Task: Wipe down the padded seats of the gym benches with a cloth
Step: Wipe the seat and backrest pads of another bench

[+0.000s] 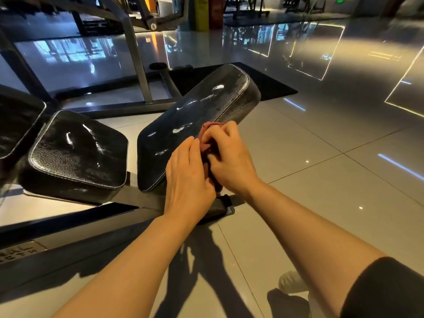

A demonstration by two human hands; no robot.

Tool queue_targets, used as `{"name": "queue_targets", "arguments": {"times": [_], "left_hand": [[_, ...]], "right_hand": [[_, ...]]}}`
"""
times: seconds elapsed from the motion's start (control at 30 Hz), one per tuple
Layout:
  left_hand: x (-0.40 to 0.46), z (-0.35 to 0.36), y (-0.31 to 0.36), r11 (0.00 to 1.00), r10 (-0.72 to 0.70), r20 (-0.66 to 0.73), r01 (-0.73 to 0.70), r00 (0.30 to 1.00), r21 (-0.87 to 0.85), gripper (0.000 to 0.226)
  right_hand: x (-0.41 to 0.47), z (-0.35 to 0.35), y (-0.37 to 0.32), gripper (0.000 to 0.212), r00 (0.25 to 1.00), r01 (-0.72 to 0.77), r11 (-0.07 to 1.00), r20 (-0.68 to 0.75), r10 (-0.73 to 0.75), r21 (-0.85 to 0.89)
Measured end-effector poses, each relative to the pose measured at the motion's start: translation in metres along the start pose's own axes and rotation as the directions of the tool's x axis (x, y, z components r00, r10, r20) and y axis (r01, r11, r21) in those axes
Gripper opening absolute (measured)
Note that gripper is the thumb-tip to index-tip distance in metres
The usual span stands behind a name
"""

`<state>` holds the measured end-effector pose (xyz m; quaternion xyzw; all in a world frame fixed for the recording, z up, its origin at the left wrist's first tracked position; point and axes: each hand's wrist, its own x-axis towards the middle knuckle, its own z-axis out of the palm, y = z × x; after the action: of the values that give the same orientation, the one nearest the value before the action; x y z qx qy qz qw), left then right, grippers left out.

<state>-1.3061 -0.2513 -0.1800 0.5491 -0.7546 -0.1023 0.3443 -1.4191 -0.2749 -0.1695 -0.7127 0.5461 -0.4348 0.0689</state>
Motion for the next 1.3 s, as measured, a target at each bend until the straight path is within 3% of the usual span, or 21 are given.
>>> {"name": "queue_targets", "arguments": {"times": [0.17,0.27,0.5,0.6,0.67,0.77,0.83,0.9,1.17,1.3], "left_hand": [[-0.003,-0.003,-0.001,0.995,0.032,0.055,-0.037,0.998,0.091,0.083],[-0.005,-0.005,-0.004,0.994,0.040,0.078,-0.048,0.996,0.100,0.085],[-0.005,-0.004,-0.002,0.993,0.046,0.052,-0.051,0.998,0.107,0.083],[-0.006,-0.002,0.004,0.995,0.025,0.046,-0.029,0.999,0.093,0.079],[-0.006,-0.001,0.005,0.996,0.027,0.042,-0.031,0.999,0.085,0.079],[-0.006,-0.001,0.003,0.995,0.021,0.058,-0.026,0.998,0.098,0.083],[-0.006,-0.001,0.002,0.994,0.026,0.074,-0.034,0.997,0.107,0.085],[-0.007,-0.001,0.001,0.994,0.029,0.080,-0.037,0.996,0.101,0.085],[-0.002,0.007,0.002,0.993,0.032,0.038,-0.036,0.999,0.114,0.084],[0.000,0.011,0.008,0.996,-0.002,0.026,0.000,1.000,0.085,0.087]], "right_hand": [[0.029,-0.033,0.004,0.020,0.926,-0.172,0.980,-0.324,0.195,0.101],[0.035,-0.031,0.008,0.021,0.911,-0.222,0.974,-0.345,0.226,0.051],[-0.002,0.003,-0.001,0.026,0.990,-0.092,0.995,-0.107,0.088,-0.037],[-0.010,-0.001,-0.002,0.027,0.992,-0.088,0.996,0.092,0.089,-0.014],[-0.006,-0.011,-0.001,0.027,0.983,-0.123,0.992,0.136,0.122,0.001],[0.007,-0.029,0.000,0.023,0.981,-0.164,0.986,-0.099,0.166,0.030],[0.018,-0.040,0.004,0.019,0.931,-0.204,0.976,-0.293,0.216,0.073],[0.027,-0.043,0.009,0.018,0.905,-0.234,0.968,-0.343,0.250,0.088],[0.008,-0.013,0.001,0.028,0.975,-0.190,0.979,-0.105,0.197,0.072],[0.005,-0.019,0.003,0.026,0.976,-0.154,0.988,0.160,0.148,0.024]]}}
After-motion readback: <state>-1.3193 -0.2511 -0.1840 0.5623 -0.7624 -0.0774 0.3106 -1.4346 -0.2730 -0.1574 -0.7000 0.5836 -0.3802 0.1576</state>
